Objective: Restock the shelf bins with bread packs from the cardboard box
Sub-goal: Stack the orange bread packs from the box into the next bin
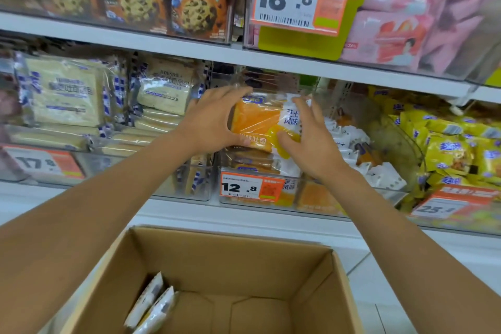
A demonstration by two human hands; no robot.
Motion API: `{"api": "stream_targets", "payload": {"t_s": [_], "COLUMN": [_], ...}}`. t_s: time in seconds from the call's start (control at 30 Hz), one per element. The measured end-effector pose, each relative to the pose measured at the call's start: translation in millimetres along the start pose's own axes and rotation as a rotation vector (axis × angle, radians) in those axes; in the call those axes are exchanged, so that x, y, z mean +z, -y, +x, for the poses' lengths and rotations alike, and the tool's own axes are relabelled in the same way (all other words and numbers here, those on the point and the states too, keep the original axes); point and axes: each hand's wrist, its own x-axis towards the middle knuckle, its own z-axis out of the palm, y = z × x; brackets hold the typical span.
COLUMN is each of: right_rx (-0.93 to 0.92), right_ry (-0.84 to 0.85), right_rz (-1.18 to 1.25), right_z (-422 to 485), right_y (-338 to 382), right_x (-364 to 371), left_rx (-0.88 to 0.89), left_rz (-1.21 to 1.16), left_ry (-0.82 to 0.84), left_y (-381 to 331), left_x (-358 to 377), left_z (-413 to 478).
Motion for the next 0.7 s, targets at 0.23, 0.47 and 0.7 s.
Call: {"api": "stream_targets", "payload": {"t_s": [0.23, 0.47, 0.7], "right_rx": [-0.010, -0.135, -0.015], "right_ry": [0.090, -0.315, 0.144], "right_rz": [0.084, 0.068, 0.187], "right_z": [1.8, -60.7, -172.8], "right_y": [-0.1, 15.9, -4.8], "right_x": [-0.8, 11.4, 99.0], "left_rx": [-0.056, -0.140, -0.392], "left_rz": [-0.011, -0.166, -0.407], "left_ry": [0.128, -0.422, -0.030], "left_y": [3.3, -21.5, -15.1], "left_x": [-6.2, 9.6, 94.8], "left_z": [-0.8, -72.8, -204.1]}}
